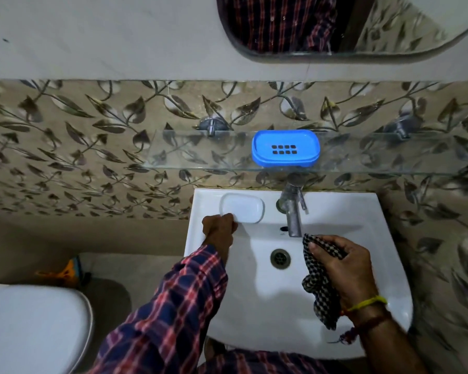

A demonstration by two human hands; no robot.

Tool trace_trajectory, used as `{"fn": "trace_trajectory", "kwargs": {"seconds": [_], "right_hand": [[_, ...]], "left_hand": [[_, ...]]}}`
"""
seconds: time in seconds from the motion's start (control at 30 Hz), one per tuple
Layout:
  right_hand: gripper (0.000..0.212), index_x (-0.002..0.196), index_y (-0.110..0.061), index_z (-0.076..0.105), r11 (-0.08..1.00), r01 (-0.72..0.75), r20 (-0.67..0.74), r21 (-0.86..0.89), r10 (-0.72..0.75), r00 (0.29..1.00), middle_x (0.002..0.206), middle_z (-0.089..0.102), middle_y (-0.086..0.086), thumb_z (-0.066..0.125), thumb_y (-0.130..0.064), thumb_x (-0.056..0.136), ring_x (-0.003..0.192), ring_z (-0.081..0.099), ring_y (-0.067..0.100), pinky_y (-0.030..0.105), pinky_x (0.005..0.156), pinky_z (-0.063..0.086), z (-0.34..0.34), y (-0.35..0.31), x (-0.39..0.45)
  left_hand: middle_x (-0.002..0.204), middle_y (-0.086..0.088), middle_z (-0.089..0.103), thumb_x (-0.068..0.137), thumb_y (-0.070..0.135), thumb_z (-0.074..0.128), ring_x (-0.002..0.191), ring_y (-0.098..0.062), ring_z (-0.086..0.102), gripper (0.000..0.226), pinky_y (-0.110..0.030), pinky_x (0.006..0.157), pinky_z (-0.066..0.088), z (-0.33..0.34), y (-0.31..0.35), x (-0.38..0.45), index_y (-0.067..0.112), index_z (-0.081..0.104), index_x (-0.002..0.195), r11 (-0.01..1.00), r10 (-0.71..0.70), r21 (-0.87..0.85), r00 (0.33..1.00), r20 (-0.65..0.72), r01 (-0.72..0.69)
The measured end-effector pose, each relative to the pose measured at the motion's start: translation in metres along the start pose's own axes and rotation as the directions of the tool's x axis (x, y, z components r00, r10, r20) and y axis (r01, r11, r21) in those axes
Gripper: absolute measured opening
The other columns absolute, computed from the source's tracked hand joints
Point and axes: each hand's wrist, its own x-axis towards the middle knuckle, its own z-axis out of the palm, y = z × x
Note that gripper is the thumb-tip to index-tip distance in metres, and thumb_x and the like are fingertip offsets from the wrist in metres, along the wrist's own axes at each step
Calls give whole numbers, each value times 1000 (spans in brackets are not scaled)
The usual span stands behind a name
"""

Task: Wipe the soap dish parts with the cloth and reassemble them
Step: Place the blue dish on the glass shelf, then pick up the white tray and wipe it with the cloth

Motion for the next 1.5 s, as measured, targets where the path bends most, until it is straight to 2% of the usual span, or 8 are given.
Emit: {"fn": "trace_trajectory", "kwargs": {"seconds": [0.13, 0.47, 0.63, 0.7, 0.93, 1.13, 1.27, 1.5], "right_hand": [[12, 80, -13, 74, 998, -1, -39, -59, -1, 999, 74, 73, 4, 80, -3, 77, 64, 69, 17, 18, 49, 53, -3, 11, 12], [12, 89, -14, 74, 953, 213, 167, -215, -179, 970, 83, 71, -4, 79, -11, 78, 82, 67, 11, 25, 81, 54, 42, 5, 30], [14, 89, -18, 74, 942, 283, 174, -179, -253, 952, 102, 74, -2, 79, -11, 78, 98, 68, 13, 28, 92, 53, 33, 14, 30], [15, 90, -19, 74, 936, 315, 190, -157, -284, 940, 108, 74, -2, 80, -11, 78, 104, 67, 10, 25, 95, 51, 28, 15, 28], [23, 78, -26, 71, 981, 195, 180, 17, -195, 964, 83, 74, -6, 78, -4, 79, 77, 68, 4, 22, 77, 56, 15, 7, 32], [19, 78, -24, 73, 988, 153, 207, 1, -150, 967, 83, 76, 0, 82, -7, 75, 77, 70, 12, 37, 83, 60, 10, -9, 33], [11, 80, -21, 75, 970, 240, 188, -39, -229, 955, 81, 76, -5, 84, -20, 73, 78, 72, 11, 29, 79, 58, -1, -36, 29], [8, 77, -5, 74, 988, -25, 233, 153, -12, 973, 76, 72, 8, 75, -11, 72, 71, 66, 20, 51, 83, 58, 33, -43, 10]], "left_hand": [[74, -5, 66, 84, 15, 66, 70, -29, 70, 8, -49, 77, 62, -3, 4, -7, 11, 60, 83, 971, 207, 143, 975, -85, -194], [62, 4, 59, 78, 28, 76, 61, -17, 61, 24, -30, 60, 47, -6, 20, -104, 16, 56, 72, 666, 647, 493, 762, -9, -560], [73, -6, 58, 83, 14, 67, 69, -20, 53, 12, -25, 66, 42, -15, 22, -122, 7, 60, 77, 0, 951, 532, 165, 262, -847], [74, -6, 59, 83, 16, 64, 70, -20, 54, 13, -24, 67, 42, -16, 23, -121, 5, 61, 77, -105, 948, 505, 68, 312, -857], [99, 6, 68, 67, 35, 84, 90, -9, 67, 53, -30, 74, 56, 6, 26, -147, 9, 46, 93, 726, 580, 43, 645, 497, -686], [132, -10, 65, 55, 98, 43, 120, -26, 62, 115, -48, 107, 46, 20, 33, -149, 20, 49, 140, 967, 252, -142, 861, 442, -211], [126, -7, 70, 82, 82, 14, 117, -24, 65, 91, -45, 104, 48, 15, 43, -143, 23, 57, 137, 974, 127, -228, 856, 501, -11], [132, -13, 66, 84, 65, 34, 125, -25, 61, 77, -36, 104, 50, 32, 32, -169, 13, 56, 136, 993, 110, -110, 761, 639, -51]]}}
